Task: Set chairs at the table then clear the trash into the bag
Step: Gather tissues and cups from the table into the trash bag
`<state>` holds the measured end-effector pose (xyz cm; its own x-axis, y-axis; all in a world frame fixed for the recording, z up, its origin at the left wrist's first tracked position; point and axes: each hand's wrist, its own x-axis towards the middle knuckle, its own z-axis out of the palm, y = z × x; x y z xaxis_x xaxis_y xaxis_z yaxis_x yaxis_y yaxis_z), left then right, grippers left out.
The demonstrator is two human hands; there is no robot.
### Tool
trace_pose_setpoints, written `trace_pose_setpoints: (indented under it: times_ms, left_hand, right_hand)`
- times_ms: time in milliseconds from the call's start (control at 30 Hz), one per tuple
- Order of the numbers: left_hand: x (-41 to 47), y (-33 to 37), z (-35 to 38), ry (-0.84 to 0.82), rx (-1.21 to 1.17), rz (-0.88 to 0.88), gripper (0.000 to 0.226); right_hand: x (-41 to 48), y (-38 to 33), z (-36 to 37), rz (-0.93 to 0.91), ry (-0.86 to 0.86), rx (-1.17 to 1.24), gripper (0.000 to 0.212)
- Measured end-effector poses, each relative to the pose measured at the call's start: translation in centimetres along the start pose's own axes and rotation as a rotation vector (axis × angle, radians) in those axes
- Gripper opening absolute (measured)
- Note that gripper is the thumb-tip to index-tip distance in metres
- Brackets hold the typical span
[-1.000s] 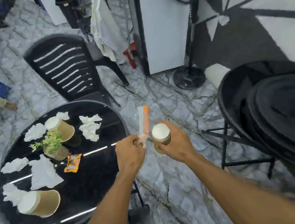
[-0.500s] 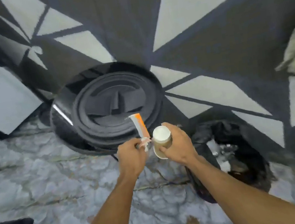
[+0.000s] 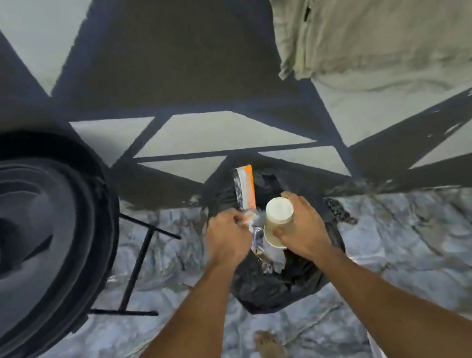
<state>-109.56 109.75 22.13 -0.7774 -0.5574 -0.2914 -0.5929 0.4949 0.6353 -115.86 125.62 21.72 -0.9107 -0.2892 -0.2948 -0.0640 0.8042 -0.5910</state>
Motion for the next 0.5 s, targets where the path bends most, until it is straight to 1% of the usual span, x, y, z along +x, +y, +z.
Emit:
trace_pose_setpoints:
  times_ms: [167,233,267,300,333,367,500]
  left_hand:
    - [1.9,2.3,3.2,-0.028,0.014,-0.001,0.014]
    - [2.7,3.0,4.3,-0.064,-0.012,-0.029,0.013]
    - [3.0,3.3,4.7,-0.113,-0.024,-0.051,0.020]
    - [3.4,3.3,5.3,-0.176,-0.021,-0.067,0.034]
    - [3.5,3.4,5.6,-0.234,-0.007,-0.076,0.048]
    - [3.7,3.3,6.0,-0.259,0.008,-0.076,0.057]
    - [3.6,2.7,6.3,-0.233,0.036,-0.071,0.059]
  right_hand:
    - [2.2,2.3,-0.6,0.046,0.025,0.029,0.079]
    - [2.9,2.9,-0.8,0.067,0.021,0.036,0.086]
    - [3.2,3.2,-0.9,0.077,0.014,0.033,0.091]
    - [3.4,3.5,-1.0,0.083,0.008,0.025,0.095]
    - [3.5,3.8,-1.1,0.084,0.006,0.017,0.096]
    - [3.6,4.2,-1.2,0.083,0.007,0.012,0.095]
    - [3.5,4.8,-1.4,0.063,0.003,0.006,0.083]
